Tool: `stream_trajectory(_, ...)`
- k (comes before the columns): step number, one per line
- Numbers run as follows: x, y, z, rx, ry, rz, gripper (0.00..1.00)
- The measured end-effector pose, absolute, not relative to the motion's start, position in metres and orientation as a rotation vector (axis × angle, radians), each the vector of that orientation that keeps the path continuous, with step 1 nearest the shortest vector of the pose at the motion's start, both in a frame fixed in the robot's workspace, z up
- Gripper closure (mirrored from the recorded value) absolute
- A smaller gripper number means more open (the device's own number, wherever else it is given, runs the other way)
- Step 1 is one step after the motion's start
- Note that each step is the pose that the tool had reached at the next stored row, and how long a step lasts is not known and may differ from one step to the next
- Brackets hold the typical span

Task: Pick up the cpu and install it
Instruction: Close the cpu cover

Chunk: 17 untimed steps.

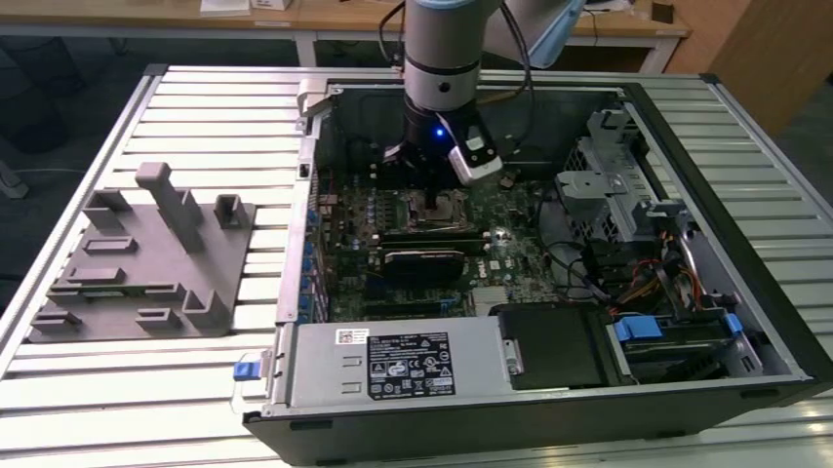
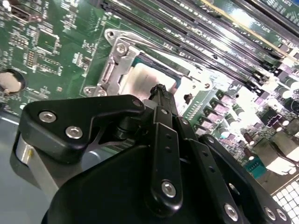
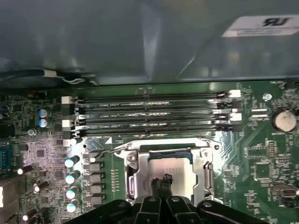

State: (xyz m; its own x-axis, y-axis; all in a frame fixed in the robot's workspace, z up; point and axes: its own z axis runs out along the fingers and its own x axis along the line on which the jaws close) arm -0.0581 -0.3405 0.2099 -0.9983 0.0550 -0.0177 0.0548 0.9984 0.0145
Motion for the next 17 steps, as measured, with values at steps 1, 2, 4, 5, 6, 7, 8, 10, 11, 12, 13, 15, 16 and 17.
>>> stream_trajectory(1, -0.059, -0.341, 0.209, 0.086, 3.122, 0.021, 0.89)
stream_trajectory(2, -0.06, -0.341, 0.209, 0.086, 3.122, 0.022, 0.89)
stream_trajectory(4, -0.063, -0.34, 0.208, 0.086, 3.122, 0.022, 0.89)
stream_trajectory(5, -0.065, -0.34, 0.208, 0.086, 3.122, 0.022, 0.89)
stream_trajectory(6, -0.066, -0.34, 0.207, 0.086, 3.122, 0.022, 0.89)
stream_trajectory(7, -0.067, -0.34, 0.207, 0.086, 3.122, 0.022, 0.89)
stream_trajectory(8, -0.068, -0.34, 0.206, 0.086, 3.122, 0.022, 0.89)
stream_trajectory(10, -0.071, -0.34, 0.205, 0.086, 3.122, 0.022, 0.89)
stream_trajectory(11, -0.072, -0.34, 0.205, 0.086, 3.122, 0.022, 0.89)
stream_trajectory(12, -0.073, -0.34, 0.205, 0.086, 3.122, 0.022, 0.89)
stream_trajectory(13, -0.074, -0.34, 0.204, 0.086, 3.122, 0.022, 0.89)
stream_trajectory(15, -0.075, -0.34, 0.203, 0.086, 3.122, 0.022, 0.89)
stream_trajectory(16, -0.076, -0.34, 0.203, 0.086, 3.122, 0.022, 0.89)
stream_trajectory(17, -0.076, -0.34, 0.202, 0.086, 3.122, 0.022, 0.89)
